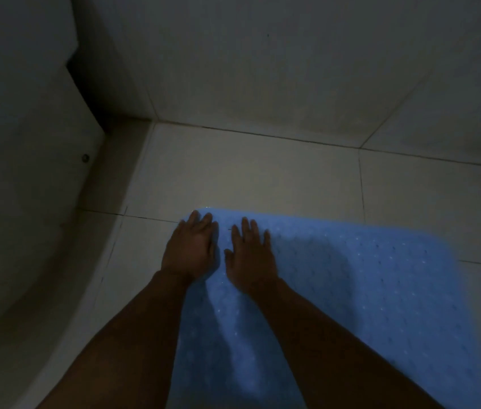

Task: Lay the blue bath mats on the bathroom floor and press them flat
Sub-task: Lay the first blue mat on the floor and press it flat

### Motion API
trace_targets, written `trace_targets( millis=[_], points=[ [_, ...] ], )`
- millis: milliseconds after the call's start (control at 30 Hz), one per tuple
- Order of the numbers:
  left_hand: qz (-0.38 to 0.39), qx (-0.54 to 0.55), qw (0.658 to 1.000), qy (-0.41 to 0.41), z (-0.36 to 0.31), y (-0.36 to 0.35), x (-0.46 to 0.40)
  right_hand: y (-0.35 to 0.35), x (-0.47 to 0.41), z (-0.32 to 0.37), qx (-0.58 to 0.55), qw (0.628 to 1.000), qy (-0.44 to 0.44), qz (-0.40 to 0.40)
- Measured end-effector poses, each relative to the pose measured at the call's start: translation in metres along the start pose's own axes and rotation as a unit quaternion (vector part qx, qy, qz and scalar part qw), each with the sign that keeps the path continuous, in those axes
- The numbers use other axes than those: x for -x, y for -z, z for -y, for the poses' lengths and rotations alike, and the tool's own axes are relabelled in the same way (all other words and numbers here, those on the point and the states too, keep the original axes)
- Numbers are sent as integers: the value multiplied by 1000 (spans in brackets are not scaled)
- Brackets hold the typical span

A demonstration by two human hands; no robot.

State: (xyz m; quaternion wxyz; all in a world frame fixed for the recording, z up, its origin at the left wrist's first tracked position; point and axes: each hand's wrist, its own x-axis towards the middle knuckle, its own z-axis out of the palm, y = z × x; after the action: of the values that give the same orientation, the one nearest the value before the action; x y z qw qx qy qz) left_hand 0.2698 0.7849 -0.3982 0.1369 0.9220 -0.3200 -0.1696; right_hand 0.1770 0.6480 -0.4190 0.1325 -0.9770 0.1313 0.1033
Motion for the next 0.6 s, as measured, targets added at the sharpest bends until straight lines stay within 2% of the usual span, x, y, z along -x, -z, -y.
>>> trace_targets(
  millis=[67,300,600],
  points=[
    [-5,-15,999,29,0,-2,7,-8,1,11,-9,1000,2,7],
    [-61,-28,996,57,8,-18,16,-36,6,10,3,996,0,-90],
    [-123,-39,990,59,18,-20,20,-36,9,9,0,997,1,-83]
  ],
)
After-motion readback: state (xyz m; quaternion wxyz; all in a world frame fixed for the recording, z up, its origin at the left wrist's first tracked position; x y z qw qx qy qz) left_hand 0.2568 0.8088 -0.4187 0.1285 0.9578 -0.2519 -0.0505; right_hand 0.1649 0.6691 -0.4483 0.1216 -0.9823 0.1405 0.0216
